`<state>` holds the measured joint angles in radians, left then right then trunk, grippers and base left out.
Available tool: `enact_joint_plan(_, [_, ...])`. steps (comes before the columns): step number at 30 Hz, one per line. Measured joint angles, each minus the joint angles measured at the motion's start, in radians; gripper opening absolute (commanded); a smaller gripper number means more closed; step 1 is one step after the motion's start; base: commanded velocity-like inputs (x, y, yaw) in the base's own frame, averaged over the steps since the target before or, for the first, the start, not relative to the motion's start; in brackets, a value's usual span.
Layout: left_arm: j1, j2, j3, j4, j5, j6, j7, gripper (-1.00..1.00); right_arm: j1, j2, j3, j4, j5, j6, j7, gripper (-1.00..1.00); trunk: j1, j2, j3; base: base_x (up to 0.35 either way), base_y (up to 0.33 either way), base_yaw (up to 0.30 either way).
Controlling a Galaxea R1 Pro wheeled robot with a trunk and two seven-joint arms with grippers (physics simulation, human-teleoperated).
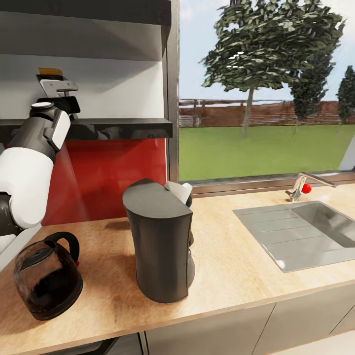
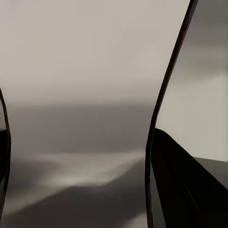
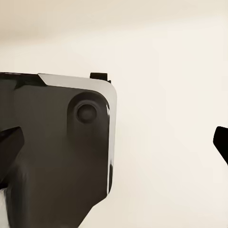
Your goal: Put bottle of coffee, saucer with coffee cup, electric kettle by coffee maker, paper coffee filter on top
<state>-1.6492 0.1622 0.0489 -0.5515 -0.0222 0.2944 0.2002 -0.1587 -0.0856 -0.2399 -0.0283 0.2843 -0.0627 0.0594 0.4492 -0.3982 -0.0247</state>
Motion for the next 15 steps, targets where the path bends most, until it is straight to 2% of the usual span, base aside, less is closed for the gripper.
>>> enact_joint_plan(9, [-0.013, -0.005, -0.004, 0.015, -0.016, 0.02, 0.001, -1.0, 0.0, 0.001, 0.0, 0.0, -0.001, 0.0, 0.0, 1.0, 0.0, 0.0, 0.0, 0.0, 0.0, 0.0])
enact_joint_plan(11, [-0.016, -0.007, -0.004, 0.004, -0.003, 0.025, 0.0, -1.0, 0.0, 0.002, 0.0, 0.0, -0.001, 0.0, 0.0, 1.0, 0.0, 0.001, 0.0, 0.0, 0.0, 0.0])
enact_joint_plan(15, [-0.018, -0.01, -0.005, -0.052, -0.003, 0.094, -0.001, -1.0, 0.0, 0.001, 0.0, -0.001, -0.001, 0.0, 0.0, 1.0, 0.0, 0.0, 0.0, 0.0, 0.0, 0.0])
